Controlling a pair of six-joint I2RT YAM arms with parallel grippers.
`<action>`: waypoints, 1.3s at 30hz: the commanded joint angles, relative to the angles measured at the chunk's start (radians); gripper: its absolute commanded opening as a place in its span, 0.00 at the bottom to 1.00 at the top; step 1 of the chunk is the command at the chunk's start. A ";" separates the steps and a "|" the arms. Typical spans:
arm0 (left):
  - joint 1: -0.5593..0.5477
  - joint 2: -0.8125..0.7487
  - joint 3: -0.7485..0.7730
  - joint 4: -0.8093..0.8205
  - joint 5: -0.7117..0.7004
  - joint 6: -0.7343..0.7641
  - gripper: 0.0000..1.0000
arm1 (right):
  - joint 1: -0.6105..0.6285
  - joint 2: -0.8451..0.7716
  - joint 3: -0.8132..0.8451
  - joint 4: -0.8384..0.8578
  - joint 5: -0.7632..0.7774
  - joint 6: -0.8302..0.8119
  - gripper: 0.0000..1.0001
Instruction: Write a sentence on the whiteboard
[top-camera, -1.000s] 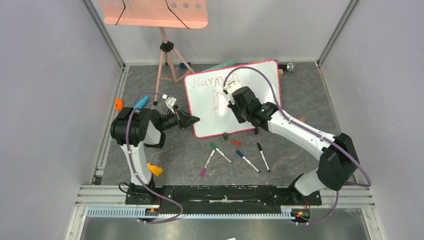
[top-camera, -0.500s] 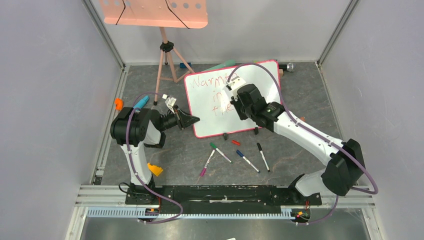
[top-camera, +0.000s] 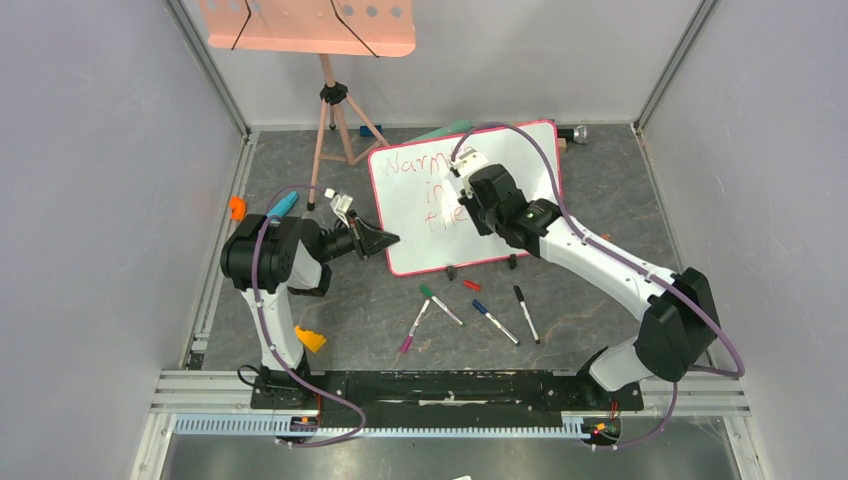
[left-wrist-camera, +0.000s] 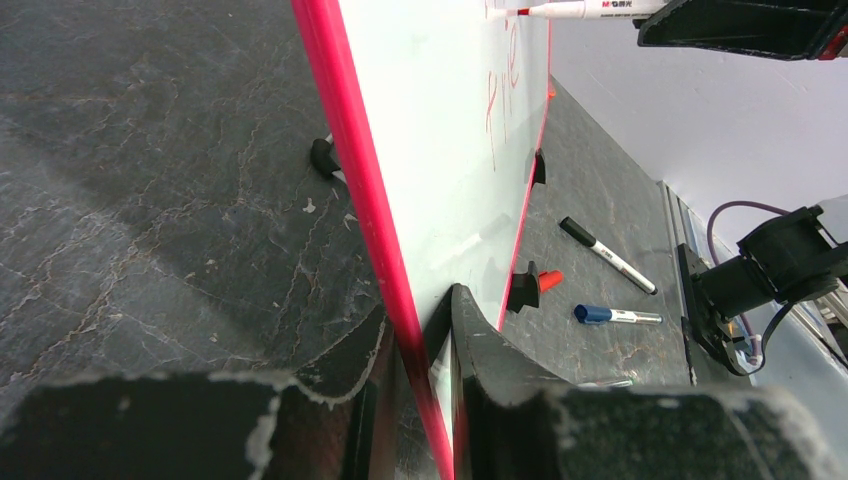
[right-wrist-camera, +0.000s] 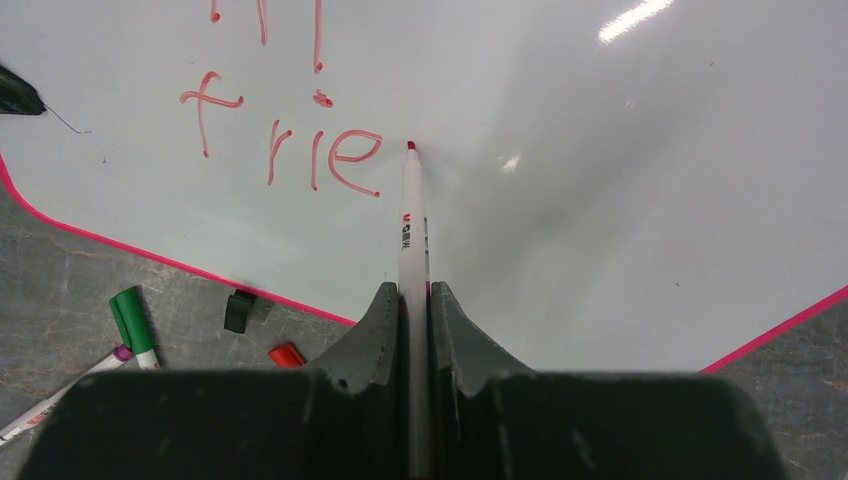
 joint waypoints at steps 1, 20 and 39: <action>0.018 0.025 0.012 0.035 -0.128 0.119 0.07 | -0.008 0.019 0.041 0.013 0.026 -0.011 0.00; 0.018 0.024 0.014 0.035 -0.130 0.122 0.07 | -0.010 -0.018 -0.063 0.020 0.008 0.016 0.00; 0.018 0.023 0.012 0.035 -0.132 0.124 0.07 | -0.070 0.012 0.005 0.009 0.015 -0.002 0.00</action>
